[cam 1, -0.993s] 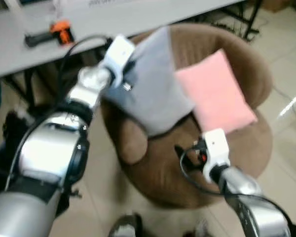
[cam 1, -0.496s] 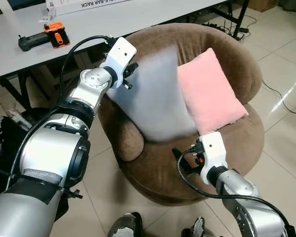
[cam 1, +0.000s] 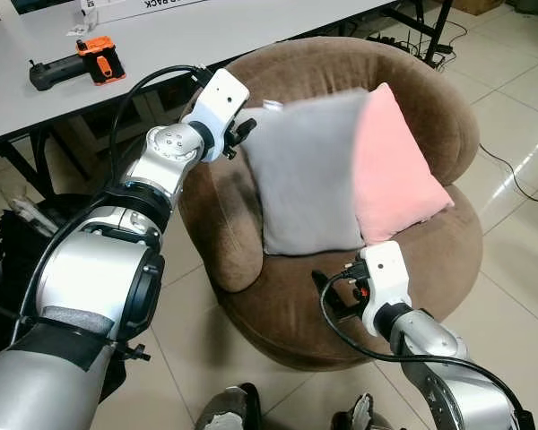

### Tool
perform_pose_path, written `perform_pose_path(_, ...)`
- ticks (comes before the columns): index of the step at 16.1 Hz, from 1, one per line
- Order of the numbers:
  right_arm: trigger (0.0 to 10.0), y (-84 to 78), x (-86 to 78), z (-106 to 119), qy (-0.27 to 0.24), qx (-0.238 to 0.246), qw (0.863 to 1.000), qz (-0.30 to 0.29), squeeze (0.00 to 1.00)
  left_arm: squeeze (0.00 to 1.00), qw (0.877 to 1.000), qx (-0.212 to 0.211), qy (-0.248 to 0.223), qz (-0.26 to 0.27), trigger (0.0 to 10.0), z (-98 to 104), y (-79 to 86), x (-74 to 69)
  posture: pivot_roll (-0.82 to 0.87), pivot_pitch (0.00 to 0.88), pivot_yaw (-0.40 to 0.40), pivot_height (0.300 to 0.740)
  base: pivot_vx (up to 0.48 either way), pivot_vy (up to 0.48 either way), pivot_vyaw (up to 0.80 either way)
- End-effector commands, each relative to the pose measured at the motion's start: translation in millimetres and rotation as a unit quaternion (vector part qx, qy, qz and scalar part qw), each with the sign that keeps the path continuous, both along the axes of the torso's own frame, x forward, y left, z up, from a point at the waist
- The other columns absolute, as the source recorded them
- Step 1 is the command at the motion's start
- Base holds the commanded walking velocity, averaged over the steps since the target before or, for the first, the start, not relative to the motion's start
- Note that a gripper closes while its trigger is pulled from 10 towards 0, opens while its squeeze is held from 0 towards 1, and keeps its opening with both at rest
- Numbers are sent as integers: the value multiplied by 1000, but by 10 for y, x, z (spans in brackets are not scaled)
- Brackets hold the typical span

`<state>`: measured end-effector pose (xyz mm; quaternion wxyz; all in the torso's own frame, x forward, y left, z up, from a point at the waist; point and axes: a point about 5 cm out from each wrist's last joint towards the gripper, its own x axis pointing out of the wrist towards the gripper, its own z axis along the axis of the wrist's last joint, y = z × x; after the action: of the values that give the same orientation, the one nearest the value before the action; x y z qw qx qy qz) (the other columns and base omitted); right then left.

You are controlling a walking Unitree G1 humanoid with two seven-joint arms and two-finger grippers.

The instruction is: Move the pillow to the sofa from floor

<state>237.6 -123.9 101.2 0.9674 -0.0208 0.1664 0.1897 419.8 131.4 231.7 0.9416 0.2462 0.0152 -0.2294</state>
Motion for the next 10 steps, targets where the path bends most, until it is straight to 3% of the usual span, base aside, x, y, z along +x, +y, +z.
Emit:
perform_pose_path(1,10000,19,24,-1,-7,-10,1000,-2,0,0,1000,-2,9,4,10000,-42,25,-6,-155,153,80,740,0,0,0)
perform_pose_path(2,10000,19,121,27,-17,-1,1000,-18,0,0,999,-40,7,14,10000,-18,56,-2,-145,148,62,740,0,0,0)
perform_pose_path(4,10000,1,198,48,-25,0,999,-30,0,0,997,-77,0,28,10000,39,94,10,-134,141,50,740,0,0,0)
perform_pose_path(7,10000,-36,349,58,-39,-7,998,-50,0,0,984,-172,-16,32,10000,127,132,9,-109,131,23,740,0,0,0)
perform_pose_path(10,10000,2,478,36,-54,-15,997,-56,0,0,976,-211,-14,48,10000,-34,202,-33,-78,130,-8,740,0,0,0)
